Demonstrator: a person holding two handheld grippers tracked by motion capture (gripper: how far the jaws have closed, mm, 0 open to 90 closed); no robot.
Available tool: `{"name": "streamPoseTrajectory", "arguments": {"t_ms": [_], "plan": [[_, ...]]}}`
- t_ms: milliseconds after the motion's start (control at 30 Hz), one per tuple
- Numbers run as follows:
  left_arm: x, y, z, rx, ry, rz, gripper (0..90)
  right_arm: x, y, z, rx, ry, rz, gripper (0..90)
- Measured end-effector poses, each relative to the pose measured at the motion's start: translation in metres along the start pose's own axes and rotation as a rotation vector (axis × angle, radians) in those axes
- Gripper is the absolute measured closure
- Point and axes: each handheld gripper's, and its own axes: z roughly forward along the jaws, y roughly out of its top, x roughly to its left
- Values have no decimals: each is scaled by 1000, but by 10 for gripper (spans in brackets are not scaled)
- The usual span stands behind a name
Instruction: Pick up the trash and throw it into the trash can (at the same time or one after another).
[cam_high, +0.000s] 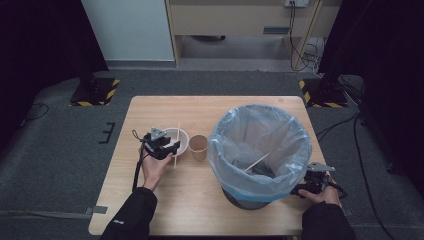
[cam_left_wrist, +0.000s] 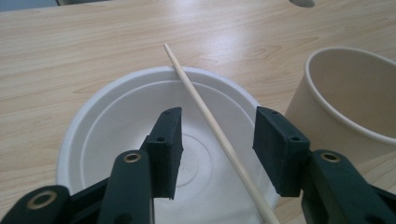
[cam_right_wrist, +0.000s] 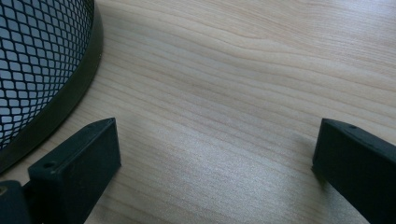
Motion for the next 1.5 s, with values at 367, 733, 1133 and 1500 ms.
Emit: {"name": "streamPoseTrajectory", "arguments": {"t_ms": [367,733,1133,1500], "plan": [[1,-3,10,61,5,-3,714,0,0,0,0,0,0,11],[11,-4,6,75,17,-20,851,0,0,0,0,1,3,11],[18,9,-19,-12,1,-48,853,0,0,0,0,1,3,11],[15,33,-53,-157,-39,-56,853,0,0,0,0,1,3,11]]}}
